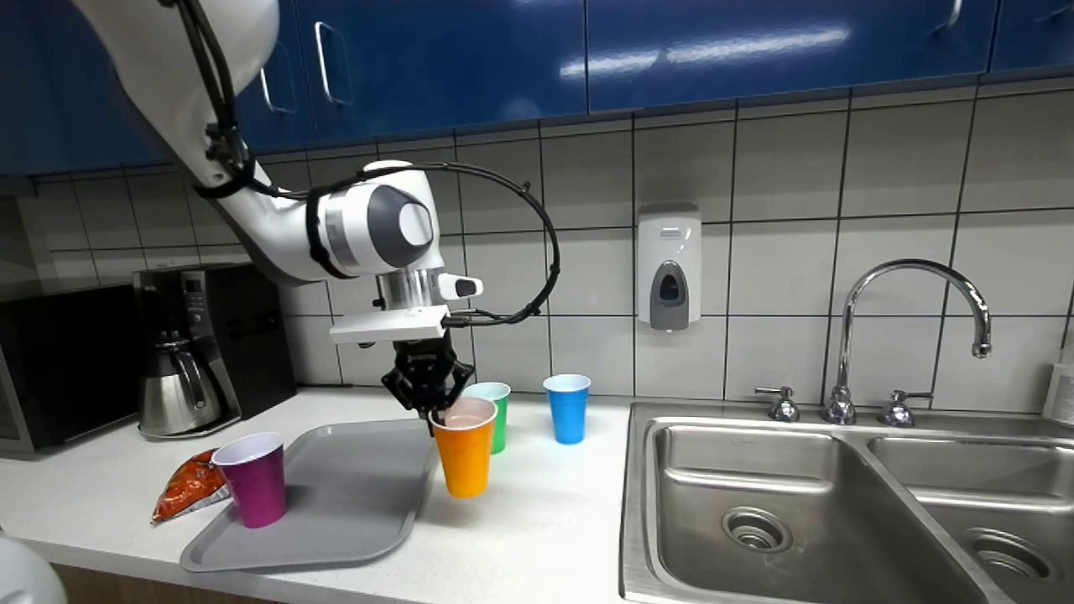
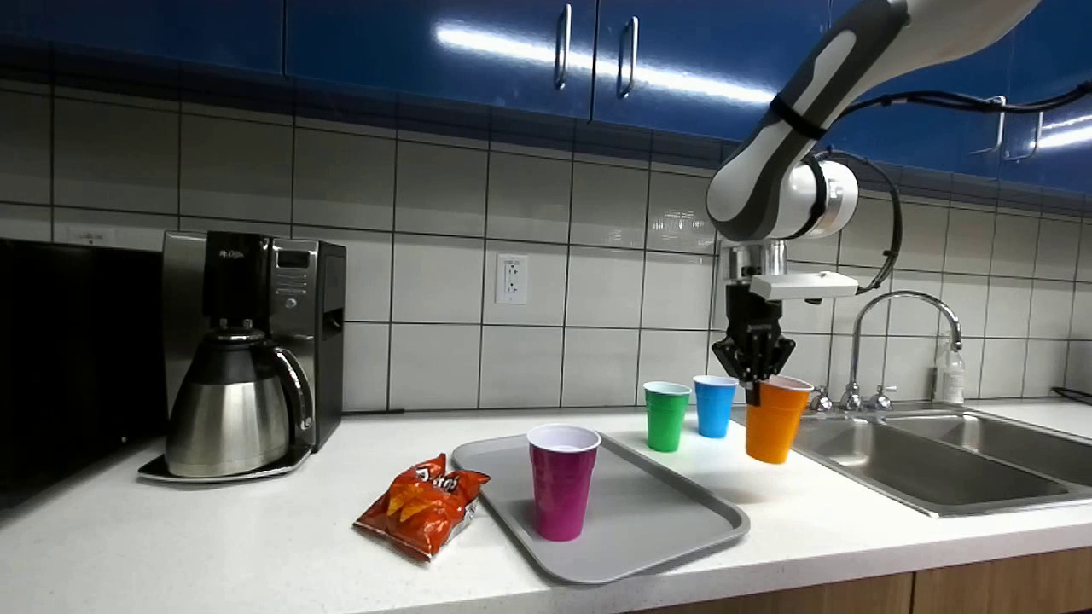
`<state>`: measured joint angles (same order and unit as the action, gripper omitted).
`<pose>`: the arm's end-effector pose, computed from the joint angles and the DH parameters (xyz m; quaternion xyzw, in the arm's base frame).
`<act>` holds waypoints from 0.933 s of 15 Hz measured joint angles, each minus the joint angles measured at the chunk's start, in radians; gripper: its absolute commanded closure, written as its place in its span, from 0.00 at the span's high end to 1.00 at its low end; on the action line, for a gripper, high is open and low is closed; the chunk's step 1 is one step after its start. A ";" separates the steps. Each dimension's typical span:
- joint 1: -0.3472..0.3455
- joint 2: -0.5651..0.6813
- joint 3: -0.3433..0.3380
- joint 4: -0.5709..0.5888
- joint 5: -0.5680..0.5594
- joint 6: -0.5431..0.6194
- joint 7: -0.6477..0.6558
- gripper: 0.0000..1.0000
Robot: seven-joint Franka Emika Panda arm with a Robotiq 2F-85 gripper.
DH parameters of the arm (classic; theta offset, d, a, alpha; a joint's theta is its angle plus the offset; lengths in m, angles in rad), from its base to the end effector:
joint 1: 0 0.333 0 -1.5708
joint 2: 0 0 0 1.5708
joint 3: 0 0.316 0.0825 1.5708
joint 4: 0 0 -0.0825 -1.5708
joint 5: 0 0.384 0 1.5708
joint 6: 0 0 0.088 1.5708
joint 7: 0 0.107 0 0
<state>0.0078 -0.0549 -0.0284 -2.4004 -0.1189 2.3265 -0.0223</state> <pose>0.4831 -0.0120 0.3348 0.9982 0.0420 -0.0104 0.0419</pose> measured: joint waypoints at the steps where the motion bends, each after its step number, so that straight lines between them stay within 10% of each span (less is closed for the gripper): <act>1: 0.006 -0.013 0.008 -0.010 0.000 -0.002 0.001 0.01; 14: 0.103 -0.102 0.128 -0.101 0.003 -0.001 0.071 0.01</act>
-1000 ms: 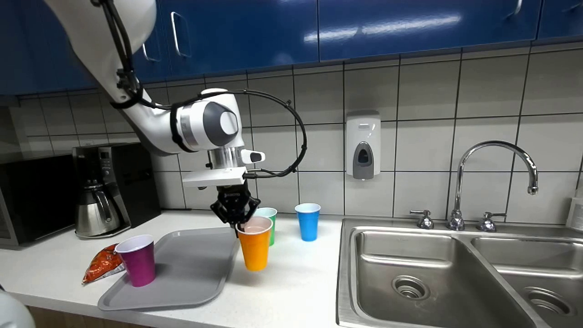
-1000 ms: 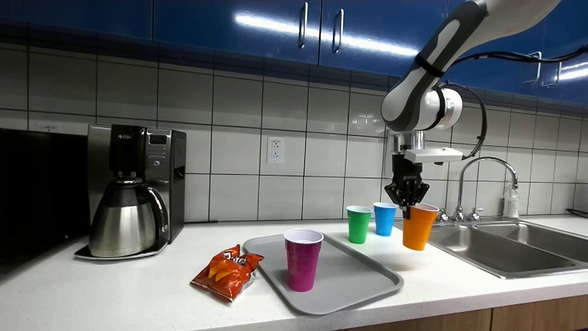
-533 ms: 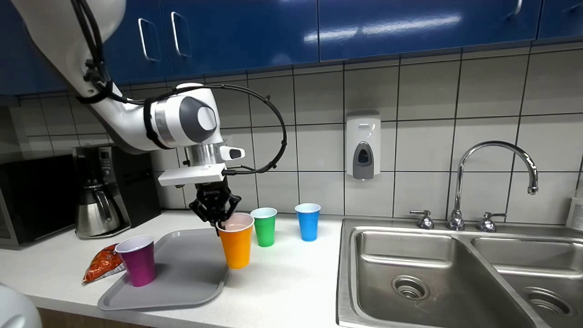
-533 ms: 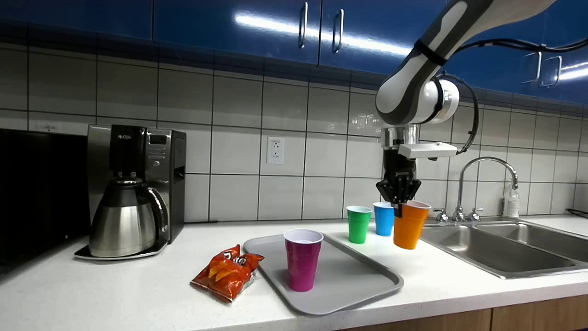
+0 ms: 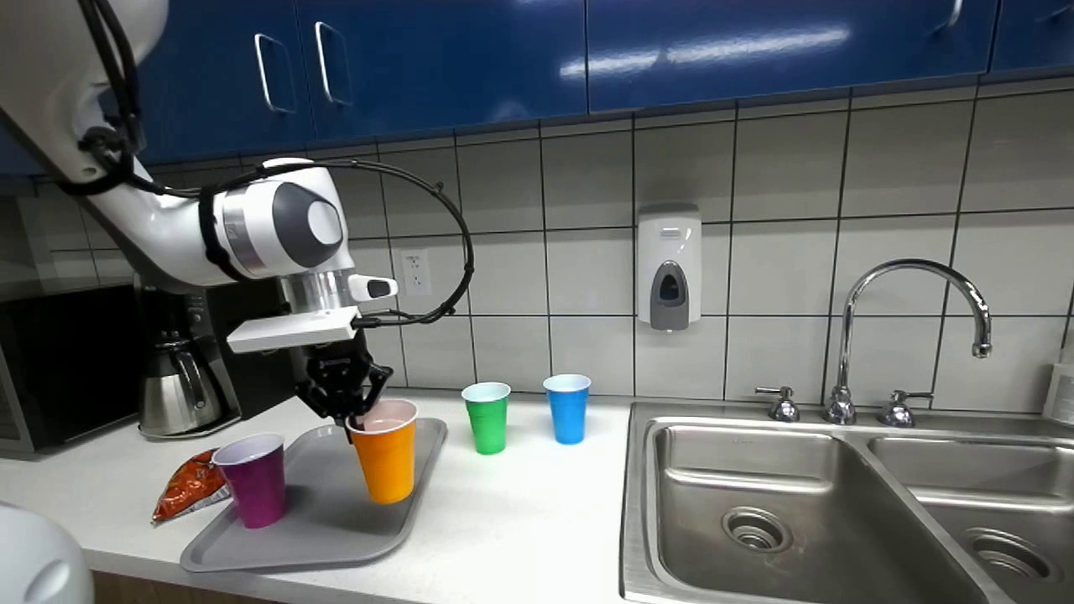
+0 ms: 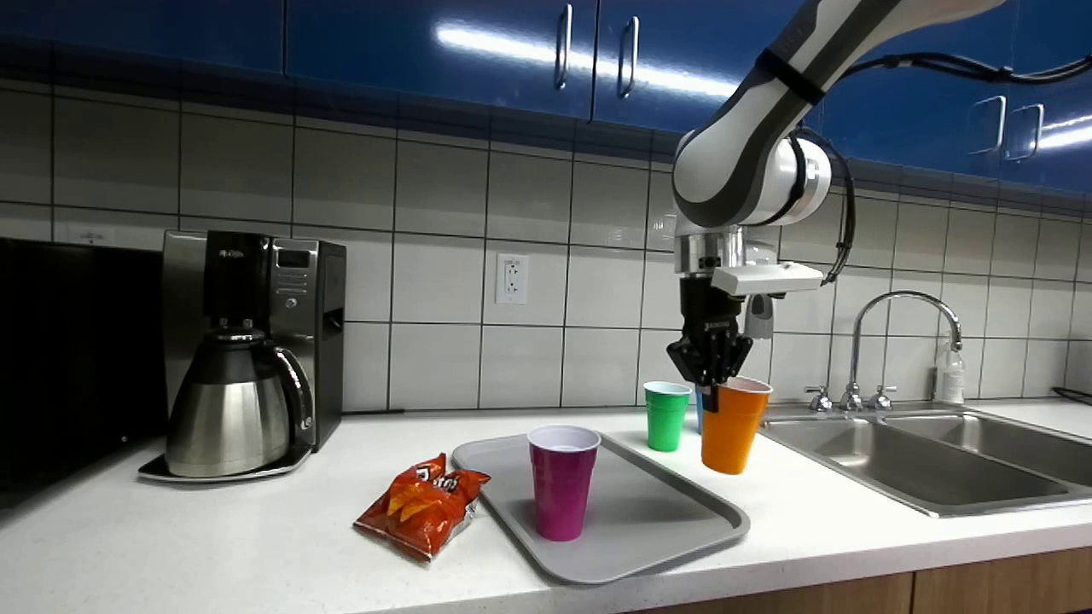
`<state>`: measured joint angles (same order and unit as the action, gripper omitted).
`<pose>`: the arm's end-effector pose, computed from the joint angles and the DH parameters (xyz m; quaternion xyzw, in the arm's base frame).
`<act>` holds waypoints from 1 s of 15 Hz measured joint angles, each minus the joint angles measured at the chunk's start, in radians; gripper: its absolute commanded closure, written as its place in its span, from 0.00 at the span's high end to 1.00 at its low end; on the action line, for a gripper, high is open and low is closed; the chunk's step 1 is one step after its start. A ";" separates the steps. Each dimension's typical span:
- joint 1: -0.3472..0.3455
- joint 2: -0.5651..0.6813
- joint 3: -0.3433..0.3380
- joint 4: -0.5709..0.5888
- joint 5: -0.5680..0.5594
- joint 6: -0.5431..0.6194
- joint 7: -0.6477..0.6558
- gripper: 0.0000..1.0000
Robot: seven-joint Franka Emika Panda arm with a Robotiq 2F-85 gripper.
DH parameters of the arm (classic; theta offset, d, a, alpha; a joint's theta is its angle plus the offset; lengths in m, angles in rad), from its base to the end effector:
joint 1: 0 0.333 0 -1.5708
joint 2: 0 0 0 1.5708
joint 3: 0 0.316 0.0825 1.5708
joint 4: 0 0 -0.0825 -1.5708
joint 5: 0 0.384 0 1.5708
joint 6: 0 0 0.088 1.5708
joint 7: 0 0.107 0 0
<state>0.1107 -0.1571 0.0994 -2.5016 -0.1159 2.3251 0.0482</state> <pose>0.4410 0.0915 0.3398 0.9915 0.1200 -0.0039 0.0505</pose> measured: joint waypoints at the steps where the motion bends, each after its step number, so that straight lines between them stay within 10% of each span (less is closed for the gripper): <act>1: 0.008 -0.003 0.010 -0.005 0.000 0.001 0.006 0.01; 15: 0.026 0.012 0.051 -0.051 -0.011 0.034 0.028 0.01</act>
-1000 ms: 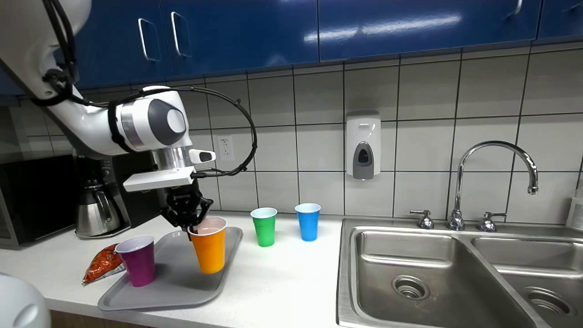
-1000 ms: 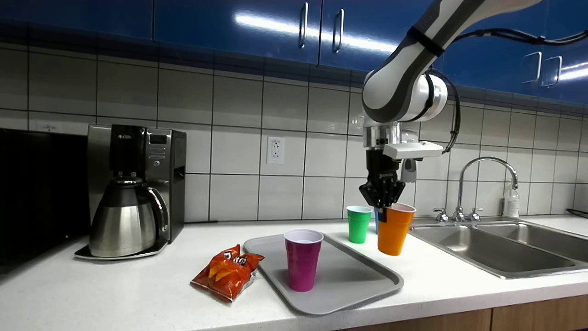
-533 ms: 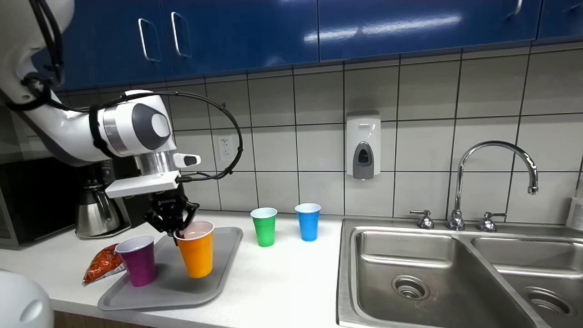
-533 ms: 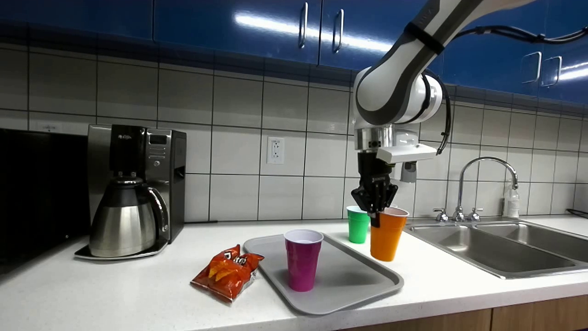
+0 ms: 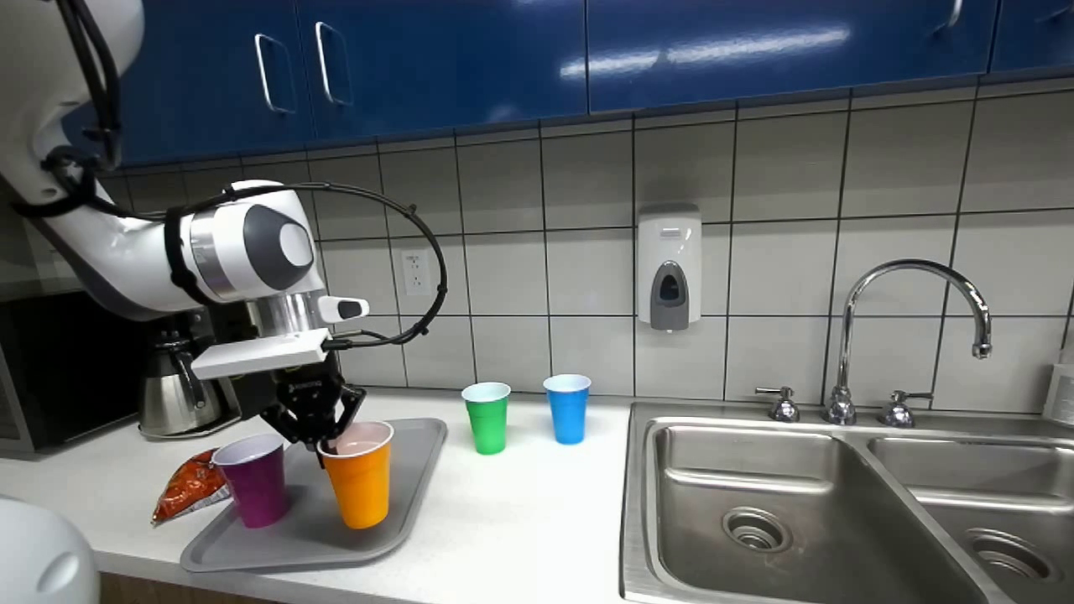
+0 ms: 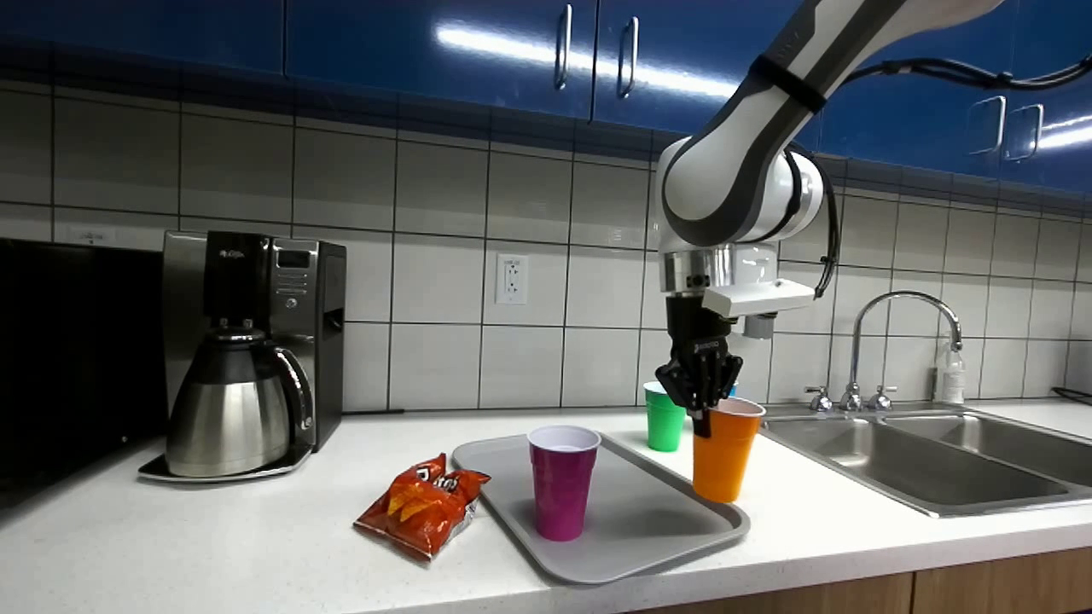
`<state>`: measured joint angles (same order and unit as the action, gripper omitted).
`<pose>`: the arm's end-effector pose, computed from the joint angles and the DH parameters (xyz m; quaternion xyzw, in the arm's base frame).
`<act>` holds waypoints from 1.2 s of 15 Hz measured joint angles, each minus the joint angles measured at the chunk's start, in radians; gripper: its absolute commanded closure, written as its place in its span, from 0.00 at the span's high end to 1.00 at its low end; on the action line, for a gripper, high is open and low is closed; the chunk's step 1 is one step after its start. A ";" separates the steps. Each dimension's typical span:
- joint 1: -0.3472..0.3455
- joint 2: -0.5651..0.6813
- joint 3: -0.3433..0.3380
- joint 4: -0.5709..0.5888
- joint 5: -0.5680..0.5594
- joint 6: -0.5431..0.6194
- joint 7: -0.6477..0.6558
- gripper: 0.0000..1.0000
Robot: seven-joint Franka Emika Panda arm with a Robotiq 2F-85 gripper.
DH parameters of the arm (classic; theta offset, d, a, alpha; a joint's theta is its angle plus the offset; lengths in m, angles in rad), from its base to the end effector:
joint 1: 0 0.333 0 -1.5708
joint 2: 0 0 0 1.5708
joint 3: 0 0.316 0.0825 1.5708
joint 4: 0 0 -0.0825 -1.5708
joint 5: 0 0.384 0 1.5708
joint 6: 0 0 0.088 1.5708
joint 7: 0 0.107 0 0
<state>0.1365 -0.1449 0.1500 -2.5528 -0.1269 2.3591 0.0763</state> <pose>0.4201 0.1210 0.3159 0.9870 0.1494 -0.0155 0.0580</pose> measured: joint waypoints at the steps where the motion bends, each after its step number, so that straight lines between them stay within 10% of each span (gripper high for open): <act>1: 0.000 0.005 0.000 -0.001 0.000 0.002 0.000 0.01; 18: 0.000 0.056 -0.001 0.003 0.000 0.046 0.004 0.01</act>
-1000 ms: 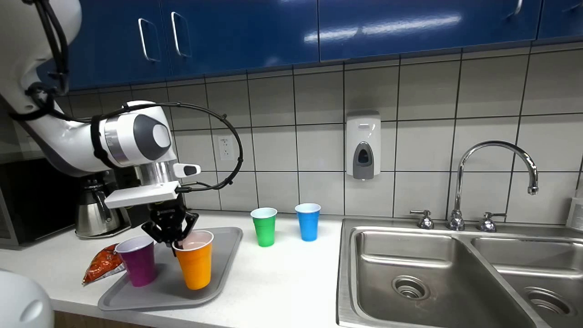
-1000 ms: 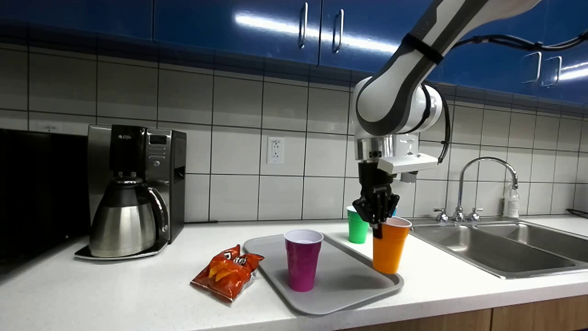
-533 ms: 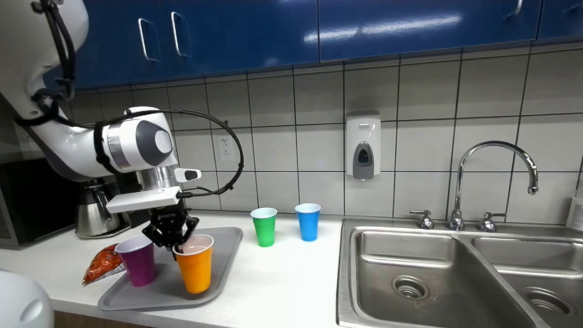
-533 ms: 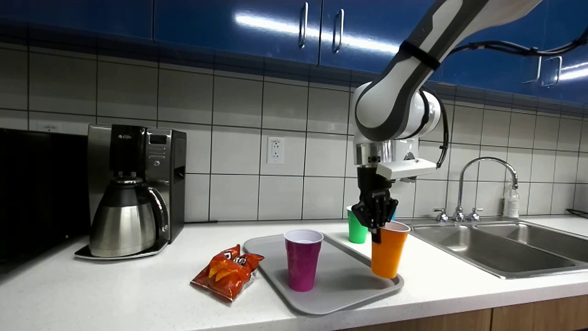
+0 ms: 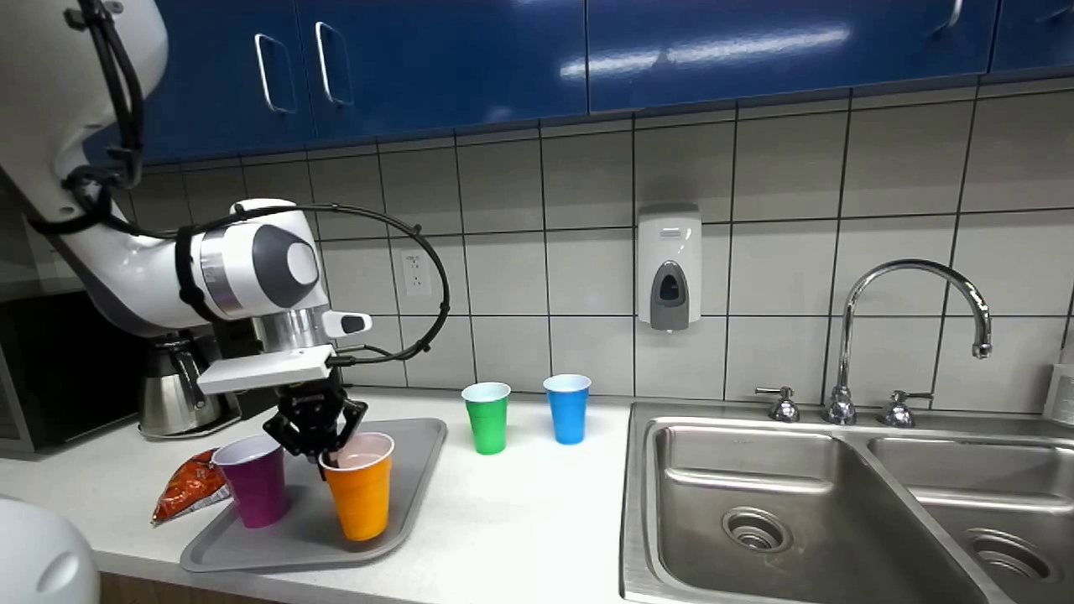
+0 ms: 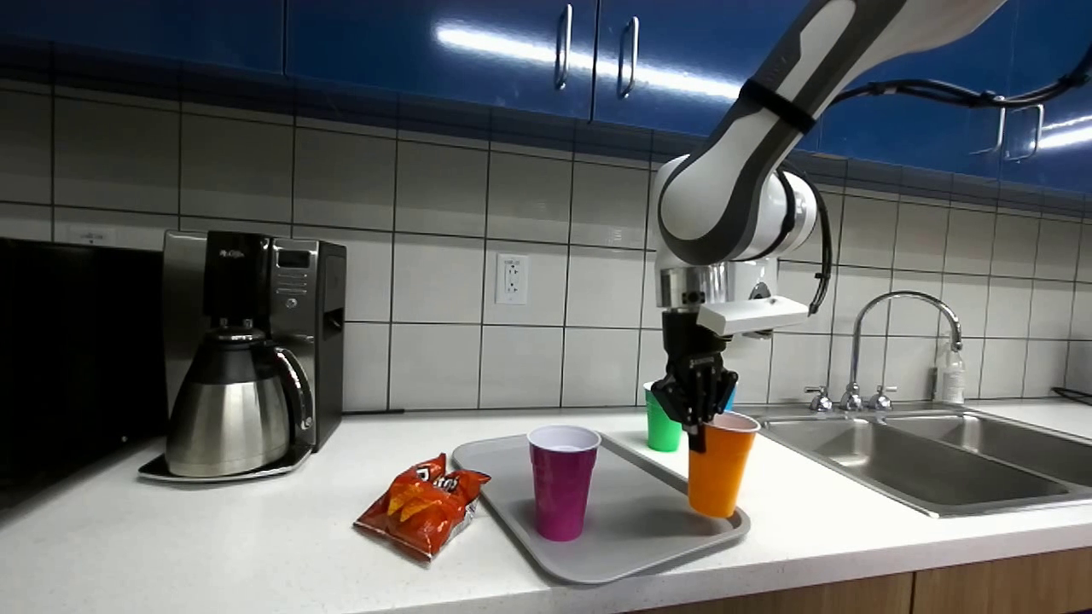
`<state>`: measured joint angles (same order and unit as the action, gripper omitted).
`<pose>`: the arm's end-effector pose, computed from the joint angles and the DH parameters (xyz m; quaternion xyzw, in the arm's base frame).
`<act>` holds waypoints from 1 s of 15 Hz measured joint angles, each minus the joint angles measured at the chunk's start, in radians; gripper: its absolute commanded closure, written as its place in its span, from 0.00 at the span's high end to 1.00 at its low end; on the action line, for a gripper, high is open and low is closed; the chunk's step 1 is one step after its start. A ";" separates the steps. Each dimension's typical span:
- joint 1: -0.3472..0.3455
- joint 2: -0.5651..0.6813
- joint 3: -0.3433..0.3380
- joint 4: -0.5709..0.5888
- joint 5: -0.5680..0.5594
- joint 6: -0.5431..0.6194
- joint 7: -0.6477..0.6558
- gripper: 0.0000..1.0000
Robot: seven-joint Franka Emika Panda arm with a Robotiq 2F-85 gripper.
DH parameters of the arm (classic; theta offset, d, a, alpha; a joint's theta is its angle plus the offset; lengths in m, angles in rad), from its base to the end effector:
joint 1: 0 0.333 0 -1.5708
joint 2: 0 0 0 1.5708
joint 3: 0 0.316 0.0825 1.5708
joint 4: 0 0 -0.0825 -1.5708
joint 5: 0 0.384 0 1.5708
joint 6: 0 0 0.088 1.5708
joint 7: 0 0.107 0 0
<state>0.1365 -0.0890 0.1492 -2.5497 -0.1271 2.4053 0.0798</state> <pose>0.4244 0.1230 0.2965 0.9871 0.1500 -0.0193 0.0523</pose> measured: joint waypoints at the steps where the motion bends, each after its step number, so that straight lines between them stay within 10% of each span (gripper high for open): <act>1: 0.000 0.000 0.000 0.001 0.000 0.000 0.001 0.01; 15: -0.007 0.056 -0.019 0.027 -0.028 0.021 0.049 0.01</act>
<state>0.1292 -0.0329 0.1303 -2.5228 -0.1550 2.4261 0.1291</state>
